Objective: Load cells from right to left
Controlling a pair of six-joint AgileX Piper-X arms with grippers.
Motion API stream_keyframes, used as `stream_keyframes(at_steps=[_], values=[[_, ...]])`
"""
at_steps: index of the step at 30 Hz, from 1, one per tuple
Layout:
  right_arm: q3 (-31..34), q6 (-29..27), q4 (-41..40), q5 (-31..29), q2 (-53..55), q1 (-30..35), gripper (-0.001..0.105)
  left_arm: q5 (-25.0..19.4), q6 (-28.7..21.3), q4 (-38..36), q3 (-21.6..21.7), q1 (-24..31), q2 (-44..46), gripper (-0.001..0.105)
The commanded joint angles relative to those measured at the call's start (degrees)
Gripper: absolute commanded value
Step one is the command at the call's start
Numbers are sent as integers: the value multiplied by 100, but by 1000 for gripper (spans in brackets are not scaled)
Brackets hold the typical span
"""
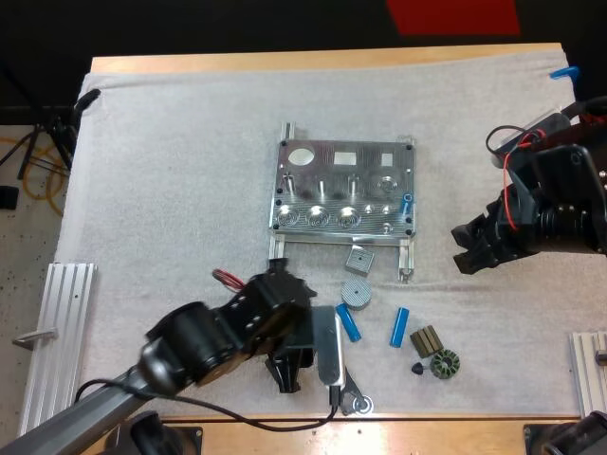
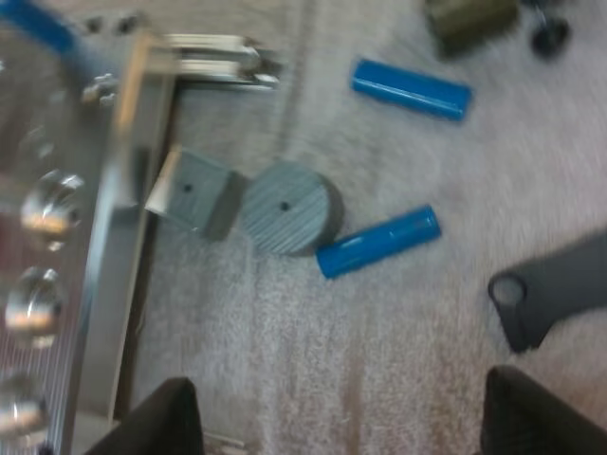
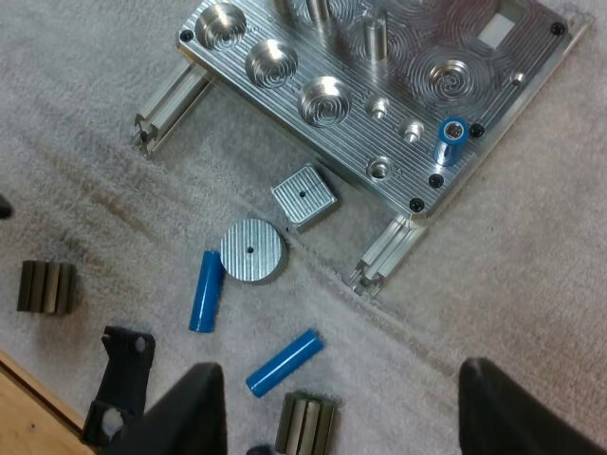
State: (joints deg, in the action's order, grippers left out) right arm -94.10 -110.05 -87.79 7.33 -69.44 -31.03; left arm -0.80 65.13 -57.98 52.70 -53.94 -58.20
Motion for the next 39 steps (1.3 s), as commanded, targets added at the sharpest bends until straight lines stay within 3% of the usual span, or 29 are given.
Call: stream_keyframes(at_steps=[1, 5, 10, 16, 21, 39], values=[[-41, 19, -104, 62, 29, 2, 54, 80, -559, 76, 23, -4, -119, 62], [-41, 19, -103, 62, 29, 2, 54, 134, -1574, 221, 23, -4, -457, 62], [-41, 19, -103, 62, 29, 2, 54, 462, -3287, 273, 10, -4, -896, 62], [-41, 19, -103, 62, 29, 2, 54, 622, -4451, 261, 11, -4, -1327, 62], [-41, 19, -103, 62, 29, 2, 54, 622, -4754, 353, 11, -4, -1710, 62], [-41, -33, -79, 48, 29, 2, 54, 760, -4768, 968, -188, -4, -2796, 56]])
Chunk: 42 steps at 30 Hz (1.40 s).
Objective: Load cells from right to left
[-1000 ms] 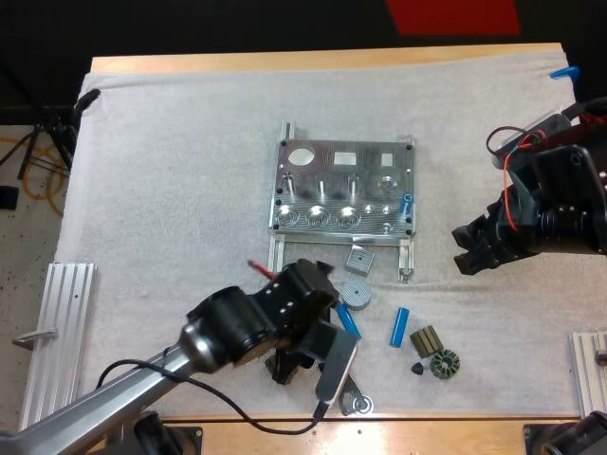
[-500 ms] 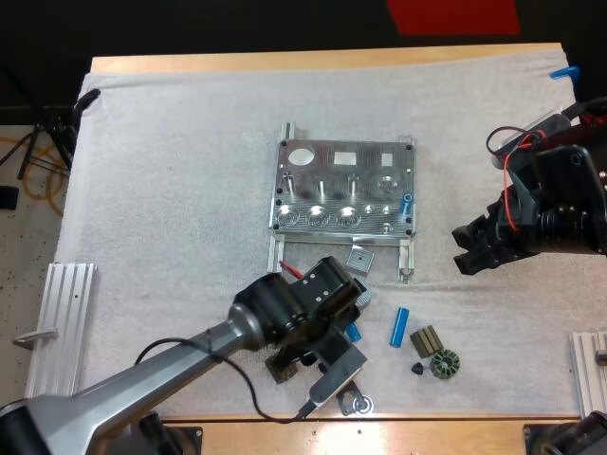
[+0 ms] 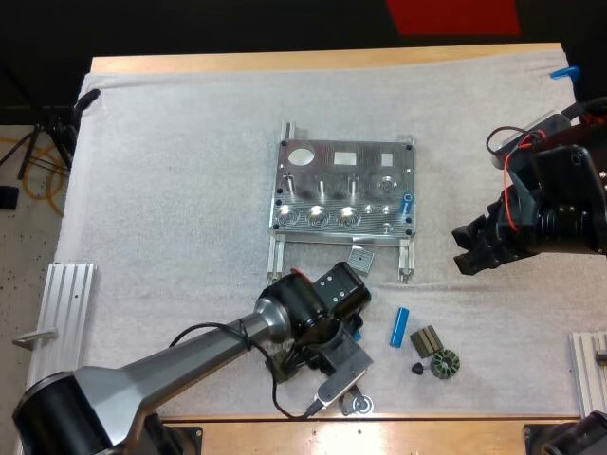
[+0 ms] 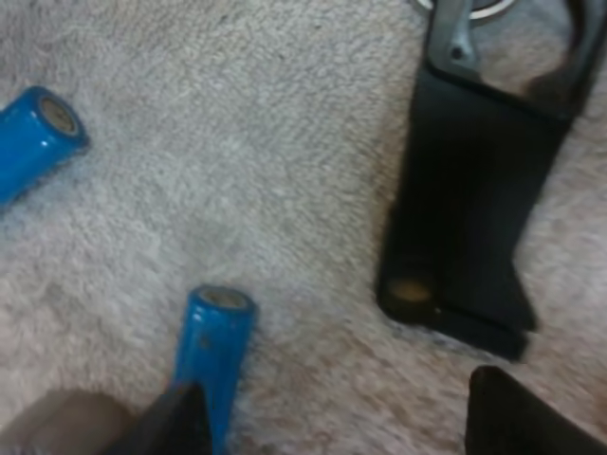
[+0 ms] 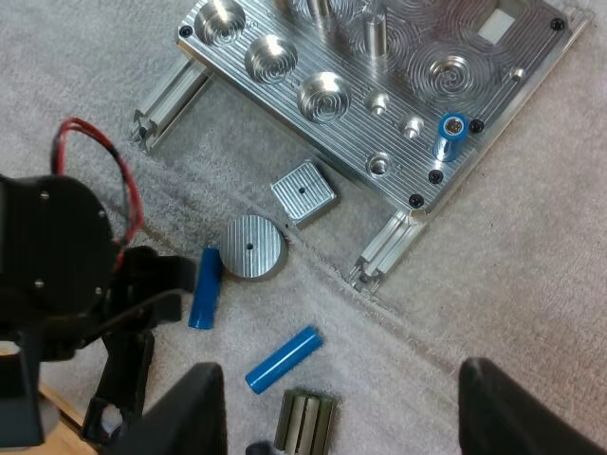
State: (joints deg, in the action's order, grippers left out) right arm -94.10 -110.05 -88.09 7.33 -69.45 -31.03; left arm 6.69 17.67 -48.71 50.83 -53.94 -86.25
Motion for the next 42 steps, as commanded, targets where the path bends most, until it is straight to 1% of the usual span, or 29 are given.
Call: stream_keyframes(at_steps=[1, 5, 8, 10, 14, 17, 19, 21, 24, 29, 32, 34, 38, 42], values=[[-41, -33, -50, 48, 31, 2, 54, 11, -22, 129, 2, -4, -29, 56], [-41, -33, -50, 48, 31, 2, 54, -19, -22, 358, 2, -4, -127, 56], [-41, -33, -50, 48, 31, 2, 54, -152, -22, 457, 2, 23, -201, 56], [-41, -33, -50, 48, 31, 2, 54, -303, -22, 577, 2, 142, -262, 56], [-41, -33, -50, 48, 31, 2, 54, -335, -22, 683, 2, 450, -319, 56], [-41, -33, -50, 48, 31, 2, 54, -143, -193, 722, 2, 680, -324, 56], [-41, -33, -50, 48, 31, 2, 54, 175, -406, 719, 2, 800, -324, 56], [-41, -33, -50, 48, 31, 2, 54, 352, -435, 719, 2, 835, -324, 56], [-41, -33, -50, 48, 31, 2, 54, 384, -435, 707, 2, 832, -359, 56], [-41, -33, 27, 48, 31, 2, 54, 384, -630, 640, 2, 832, -358, 56], [-41, -33, 61, 48, 31, 2, 54, 637, -646, 640, 2, 832, -358, 56], [-41, -33, 60, 48, 31, 2, 54, 984, -733, 633, -18, 832, -358, 56], [-41, -33, 60, 48, 31, 2, 54, 1071, -1058, 633, -78, 832, -358, 56], [-41, -33, 60, 48, 31, 2, 54, 1071, -1081, 777, -122, 832, -358, 56]])
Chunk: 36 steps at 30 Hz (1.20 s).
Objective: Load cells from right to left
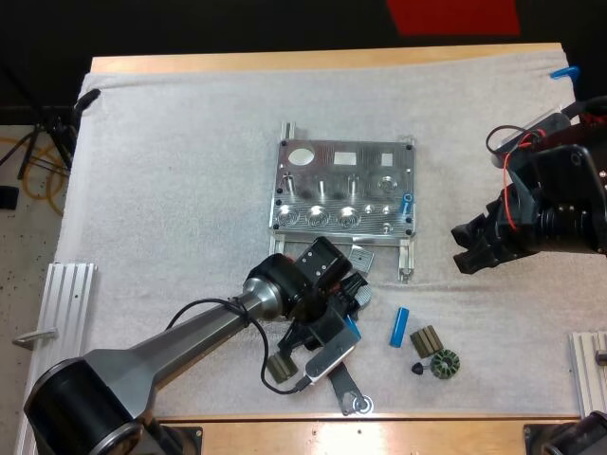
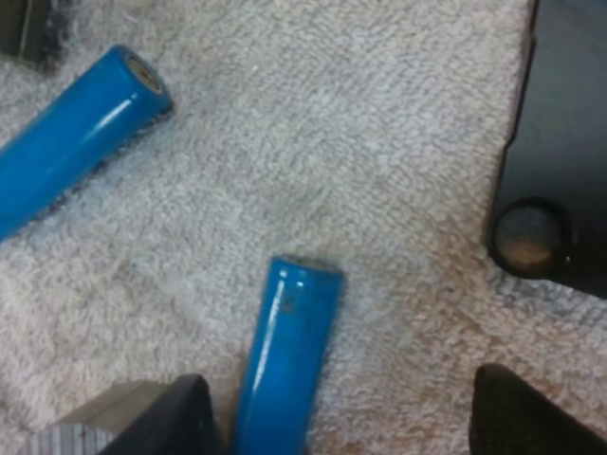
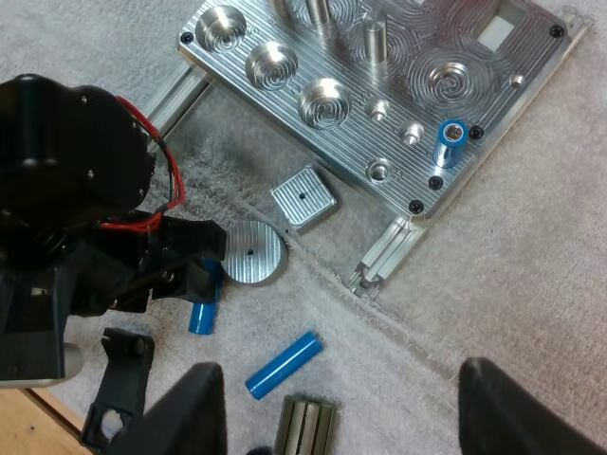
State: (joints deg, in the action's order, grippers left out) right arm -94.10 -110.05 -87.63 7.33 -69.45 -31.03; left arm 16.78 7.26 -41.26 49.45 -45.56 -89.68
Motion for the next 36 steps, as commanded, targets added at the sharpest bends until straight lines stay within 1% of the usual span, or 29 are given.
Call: stream_keyframes(at_steps=[1, 5, 11, 14, 16, 19, 26, 27, 29, 31, 32, 33, 36], values=[[-41, -33, 24, 48, 31, 2, 54, 62, -40, 140, 3, -5, -15, 56], [-41, -33, 28, 48, 31, 2, 54, 62, -40, 402, 4, -5, -93, 56], [-41, -7, 28, 48, 31, 2, 54, 11, -40, 421, 4, -5, -406, 56], [-41, -7, 28, 48, 31, 2, 54, -71, -283, 433, 4, -5, -478, 52], [-41, -7, 28, 48, 31, 2, 54, -73, -292, 411, 4, -5, -506, 43], [-41, 23, 28, 48, 31, 2, 54, -73, -292, 373, 4, -5, -513, 35], [-41, 59, 28, 48, 31, 2, 54, -73, -292, 373, 4, -5, -513, 34], [-41, 58, 28, 48, 31, 2, 54, -73, -292, 373, 4, -5, -513, 33], [-41, 58, 28, 48, 31, 2, 54, -73, -292, 373, 4, -5, -513, 25], [-41, 58, 28, 48, 31, 2, 54, -73, -292, 373, 4, -5, -513, 11], [-41, 58, 28, 48, 31, 2, 54, -73, -292, 373, 4, -5, -513, 7], [-41, 58, 28, 48, 31, 2, 54, -73, -276, 351, 4, -29, -500, 0], [-41, 58, 28, 48, 31, 2, 54, -124, -235, 306, 4, -104, -410, 0]])
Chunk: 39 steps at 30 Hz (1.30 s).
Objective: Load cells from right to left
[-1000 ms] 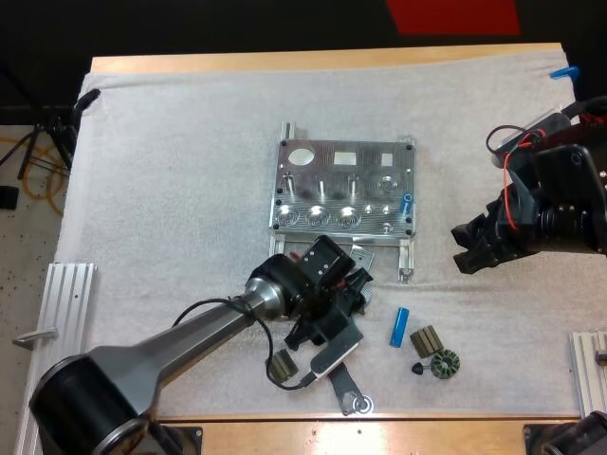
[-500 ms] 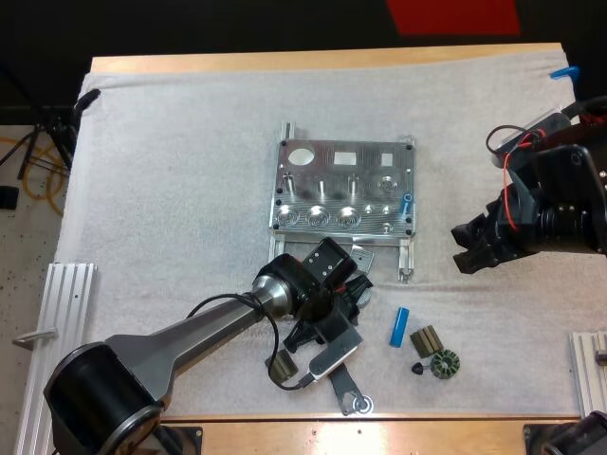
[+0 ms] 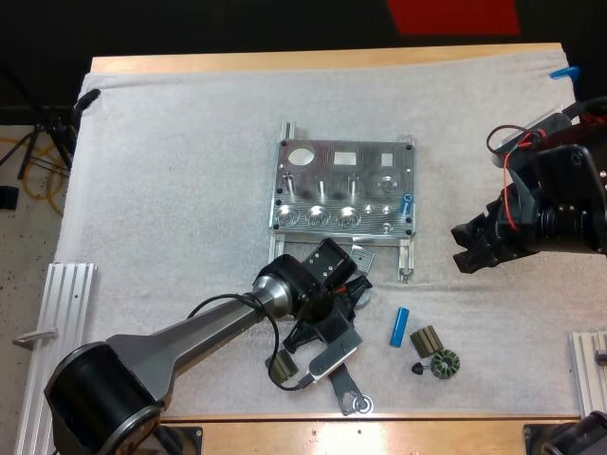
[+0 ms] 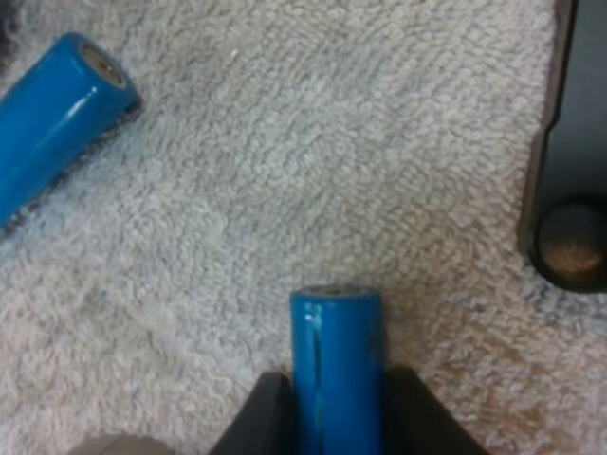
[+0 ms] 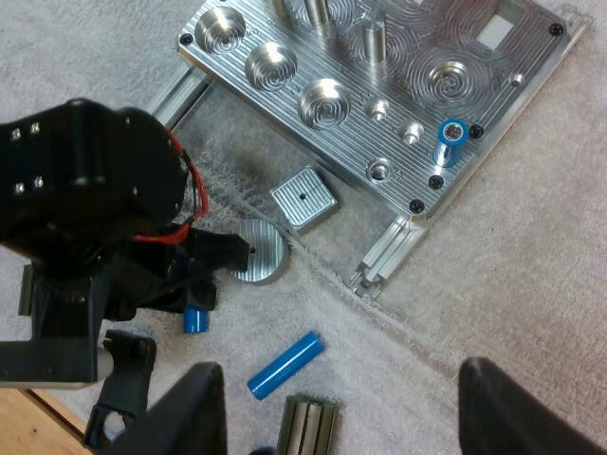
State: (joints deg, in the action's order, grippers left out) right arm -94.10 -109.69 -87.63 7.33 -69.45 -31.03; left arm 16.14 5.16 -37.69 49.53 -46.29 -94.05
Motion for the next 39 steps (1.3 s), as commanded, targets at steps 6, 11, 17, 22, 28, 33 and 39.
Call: stream_keyframes(at_steps=[6, 11, 17, 22, 28, 33, 39], values=[[-41, 40, 28, 48, 74, 2, 54, -116, 647, -13, 7, -155, 398, 0], [-41, 40, 28, 28, 185, 2, 54, -681, 1798, -122, 7, -155, 780, 0], [-41, 40, 28, -11, 345, 2, 54, -888, 2736, -122, 7, -155, 1373, 0], [-41, 25, 28, -347, 500, 2, 54, -888, 3301, -160, 7, -155, 1949, 0], [-41, 42, 28, -365, 608, 2, 54, -888, 3739, -402, 7, -155, 2635, 0], [-41, 190, 28, -256, 622, 2, 54, -888, 3739, -594, 7, -155, 3228, 0], [100, 350, 85, 265, 656, 2, 54, -903, 3844, -613, 7, -155, 3857, 0]])
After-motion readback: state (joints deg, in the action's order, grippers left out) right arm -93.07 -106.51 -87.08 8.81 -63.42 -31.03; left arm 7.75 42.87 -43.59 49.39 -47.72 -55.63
